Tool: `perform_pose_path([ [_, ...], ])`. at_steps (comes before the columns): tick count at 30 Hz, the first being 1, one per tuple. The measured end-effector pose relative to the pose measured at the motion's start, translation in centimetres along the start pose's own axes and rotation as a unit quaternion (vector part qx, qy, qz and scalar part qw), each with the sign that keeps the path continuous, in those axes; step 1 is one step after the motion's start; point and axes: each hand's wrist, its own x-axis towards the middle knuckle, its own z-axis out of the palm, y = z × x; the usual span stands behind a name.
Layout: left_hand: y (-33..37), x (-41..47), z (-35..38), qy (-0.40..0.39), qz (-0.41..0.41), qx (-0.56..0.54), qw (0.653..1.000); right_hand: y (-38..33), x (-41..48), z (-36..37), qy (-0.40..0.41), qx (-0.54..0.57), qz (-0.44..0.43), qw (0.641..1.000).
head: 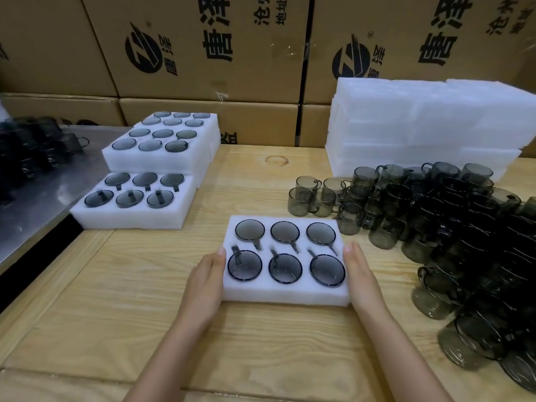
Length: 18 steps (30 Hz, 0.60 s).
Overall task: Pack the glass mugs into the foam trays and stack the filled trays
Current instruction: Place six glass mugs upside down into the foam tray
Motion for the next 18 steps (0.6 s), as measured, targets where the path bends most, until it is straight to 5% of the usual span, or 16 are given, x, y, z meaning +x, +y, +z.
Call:
perform_pose_path([
  [5, 0.0, -0.7, 0.9, 0.126, -0.031, -0.058, 0.990, 0.5, -3.5, 3.1, 0.064, 0.123, -0.037, 0.990],
  [11, -0.1, 0.2, -3.9, 0.178, 0.023, -0.163, 0.970, -0.9, -4.1, 6.9, -0.095, 0.251, -0.047, 0.962],
  [18, 1.8, 7.4, -11.8, 0.261, 0.062, -0.236, 0.934, -6.7, -0.3, 14.9, -0.256, 0.242, -0.084, 0.932],
])
